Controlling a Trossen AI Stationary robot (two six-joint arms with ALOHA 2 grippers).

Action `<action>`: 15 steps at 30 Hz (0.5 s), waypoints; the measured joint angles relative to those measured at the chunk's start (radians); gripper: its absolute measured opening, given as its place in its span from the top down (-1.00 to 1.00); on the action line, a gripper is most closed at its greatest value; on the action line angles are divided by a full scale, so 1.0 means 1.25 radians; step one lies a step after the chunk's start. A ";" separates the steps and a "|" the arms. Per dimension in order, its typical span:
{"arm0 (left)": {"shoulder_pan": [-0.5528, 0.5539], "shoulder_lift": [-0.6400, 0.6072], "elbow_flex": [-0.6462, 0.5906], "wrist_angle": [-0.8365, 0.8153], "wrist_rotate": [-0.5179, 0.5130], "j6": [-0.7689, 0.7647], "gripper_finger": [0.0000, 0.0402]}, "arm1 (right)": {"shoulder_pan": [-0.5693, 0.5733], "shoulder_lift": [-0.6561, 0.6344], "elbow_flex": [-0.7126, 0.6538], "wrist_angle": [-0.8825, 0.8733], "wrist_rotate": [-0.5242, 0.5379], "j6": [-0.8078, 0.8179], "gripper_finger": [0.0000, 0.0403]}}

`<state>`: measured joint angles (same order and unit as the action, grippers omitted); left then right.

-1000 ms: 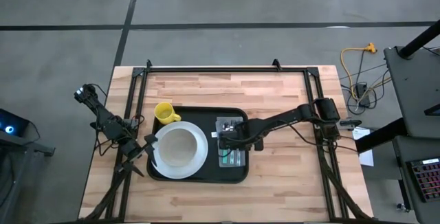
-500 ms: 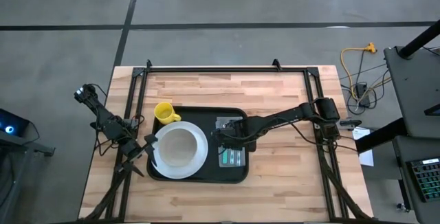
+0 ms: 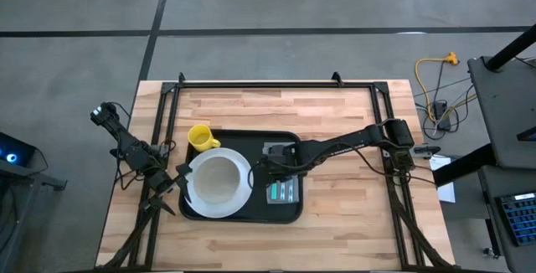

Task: Set up tray
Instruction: Return to Home Position

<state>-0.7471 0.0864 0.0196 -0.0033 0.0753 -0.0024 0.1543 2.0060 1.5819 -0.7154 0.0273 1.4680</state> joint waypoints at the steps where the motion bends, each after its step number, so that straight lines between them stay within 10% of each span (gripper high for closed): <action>1: 0.000 0.000 0.000 0.000 0.000 0.000 -0.27 | 0.000 0.000 0.001 0.000 0.000 -0.022 0.58; 15: 0.000 0.000 0.000 0.000 0.000 0.000 -0.27 | -0.003 0.000 0.005 0.002 0.001 -0.601 0.63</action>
<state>-0.7471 0.0864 0.0193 -0.0032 0.0752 -0.0023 0.1501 2.0060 1.5883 -0.7134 0.0292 0.7170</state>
